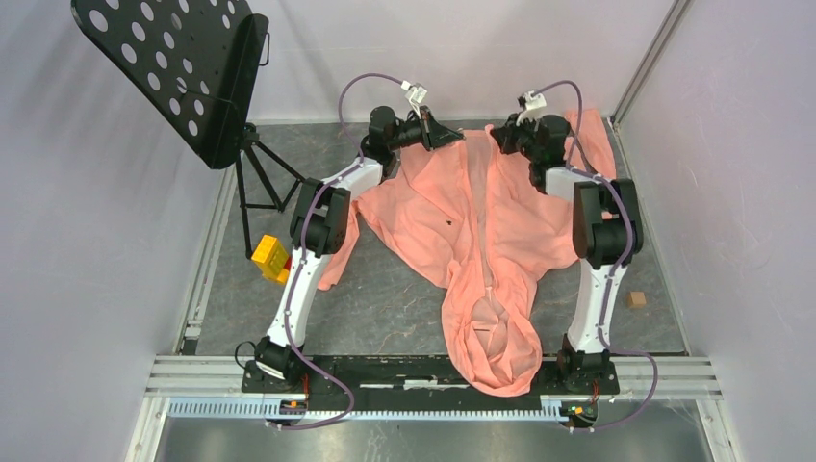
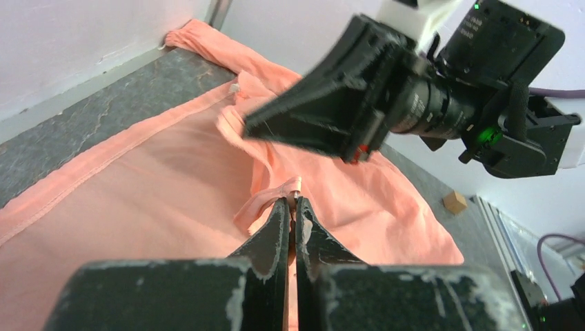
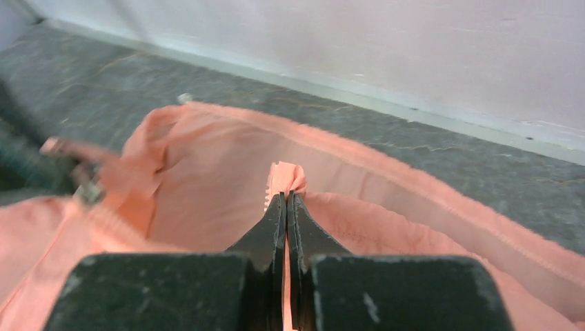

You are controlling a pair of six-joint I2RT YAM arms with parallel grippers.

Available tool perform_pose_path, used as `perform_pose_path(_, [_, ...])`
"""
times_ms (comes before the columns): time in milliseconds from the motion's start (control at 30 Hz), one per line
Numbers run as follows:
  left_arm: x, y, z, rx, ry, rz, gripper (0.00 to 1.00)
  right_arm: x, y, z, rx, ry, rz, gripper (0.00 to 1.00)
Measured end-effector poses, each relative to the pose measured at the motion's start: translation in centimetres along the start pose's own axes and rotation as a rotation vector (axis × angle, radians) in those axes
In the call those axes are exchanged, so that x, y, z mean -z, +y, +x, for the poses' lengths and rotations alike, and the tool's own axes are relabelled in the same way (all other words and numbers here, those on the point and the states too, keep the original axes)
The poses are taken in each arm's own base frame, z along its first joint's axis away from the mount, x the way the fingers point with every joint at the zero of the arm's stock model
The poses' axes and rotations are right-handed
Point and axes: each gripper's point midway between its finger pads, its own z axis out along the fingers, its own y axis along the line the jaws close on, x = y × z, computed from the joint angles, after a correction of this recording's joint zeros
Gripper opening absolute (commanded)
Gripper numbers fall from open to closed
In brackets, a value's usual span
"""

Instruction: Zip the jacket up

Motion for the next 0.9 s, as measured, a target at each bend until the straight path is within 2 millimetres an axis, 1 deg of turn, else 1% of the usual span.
perform_pose_path(33, [0.0,-0.3,-0.1,-0.014,-0.002,0.017,0.02,0.9,0.8,0.1,0.012,-0.018,-0.034,0.0])
perform_pose_path(67, [0.0,-0.7,-0.3,-0.027,-0.003,0.039,0.02,2.1,1.9,0.6,0.023,-0.03,-0.078,0.0])
perform_pose_path(133, [0.1,-1.6,-0.4,-0.053,-0.007,0.083,0.02,3.9,3.4,1.5,0.041,-0.038,-0.13,0.0])
perform_pose_path(200, [0.4,-2.5,-0.2,-0.077,-0.009,0.134,0.02,5.5,4.5,2.3,0.054,-0.041,-0.159,0.0])
perform_pose_path(233, [0.5,-2.9,0.0,-0.085,-0.006,0.159,0.02,6.3,5.1,2.4,0.063,-0.052,-0.173,0.0])
perform_pose_path(300, [0.8,-3.7,0.4,-0.098,0.004,0.202,0.02,7.8,6.1,2.2,0.08,-0.078,-0.195,0.0])
perform_pose_path(400, [1.0,-4.7,0.4,-0.127,0.005,0.25,0.02,9.8,7.7,0.9,0.129,-0.143,-0.242,0.0])
perform_pose_path(467, [1.1,-5.3,0.4,-0.152,0.008,0.277,0.02,10.4,8.4,-0.4,0.175,-0.186,-0.274,0.0])
perform_pose_path(567, [0.9,-5.8,0.8,-0.157,0.022,0.297,0.02,10.7,9.2,-1.3,0.212,-0.221,-0.311,0.0])
perform_pose_path(667, [0.6,-6.0,1.6,-0.172,0.035,0.304,0.02,10.7,9.6,-1.5,0.201,-0.227,-0.355,0.0])
perform_pose_path(733, [0.4,-5.9,2.5,-0.171,0.048,0.3,0.02,10.4,9.7,-1.7,0.188,-0.233,-0.37,0.0])
perform_pose_path(833, [0.5,-5.6,3.7,-0.162,0.064,0.293,0.02,10.3,9.4,-1.4,0.159,-0.227,-0.383,0.0])
perform_pose_path(900, [0.5,-5.6,4.1,-0.156,0.07,0.292,0.02,10.2,9.3,-1.1,0.148,-0.22,-0.39,0.0])
